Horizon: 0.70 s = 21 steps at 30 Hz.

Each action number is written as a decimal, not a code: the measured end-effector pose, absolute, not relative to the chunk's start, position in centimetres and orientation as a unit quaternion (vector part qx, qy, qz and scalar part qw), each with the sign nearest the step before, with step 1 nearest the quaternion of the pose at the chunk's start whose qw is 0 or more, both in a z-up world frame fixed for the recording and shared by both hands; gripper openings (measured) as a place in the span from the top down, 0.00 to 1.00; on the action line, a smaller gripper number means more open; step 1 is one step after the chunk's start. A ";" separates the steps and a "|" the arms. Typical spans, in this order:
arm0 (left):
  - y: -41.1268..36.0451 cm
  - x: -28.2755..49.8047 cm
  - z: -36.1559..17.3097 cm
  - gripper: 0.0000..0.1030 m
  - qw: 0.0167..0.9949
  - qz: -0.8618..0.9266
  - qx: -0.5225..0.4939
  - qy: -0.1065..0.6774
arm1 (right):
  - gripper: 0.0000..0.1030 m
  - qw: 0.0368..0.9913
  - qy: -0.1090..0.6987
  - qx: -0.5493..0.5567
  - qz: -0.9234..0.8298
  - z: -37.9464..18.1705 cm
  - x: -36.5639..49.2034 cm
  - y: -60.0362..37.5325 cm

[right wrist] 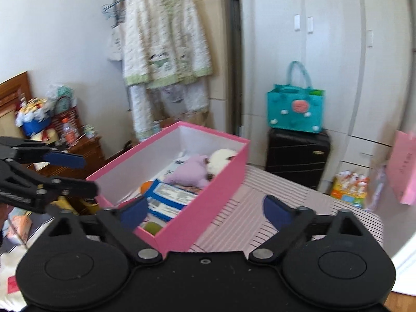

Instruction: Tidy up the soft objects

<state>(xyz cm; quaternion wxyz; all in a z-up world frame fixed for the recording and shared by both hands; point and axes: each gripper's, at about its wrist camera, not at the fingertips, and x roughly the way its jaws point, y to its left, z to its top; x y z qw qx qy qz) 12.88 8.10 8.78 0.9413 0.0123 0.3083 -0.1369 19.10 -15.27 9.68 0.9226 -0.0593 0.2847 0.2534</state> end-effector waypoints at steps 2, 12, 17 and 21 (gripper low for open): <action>8.0 12.0 9.3 0.06 0.945 -0.135 0.014 0.296 | 0.00 0.931 0.286 -0.054 0.219 10.1 18.4 -16.1; 5.9 9.5 9.3 0.00 0.954 -0.111 0.029 0.277 | 0.00 0.948 0.271 -0.017 0.164 9.7 14.8 -19.6; 5.4 8.5 8.0 0.00 0.959 -0.089 0.010 0.270 | 0.00 0.956 0.260 -0.033 0.131 9.1 12.6 -19.7; 5.0 7.9 7.0 0.00 0.959 -0.073 -0.001 0.273 | 0.00 0.958 0.255 -0.040 0.122 8.9 10.6 -19.5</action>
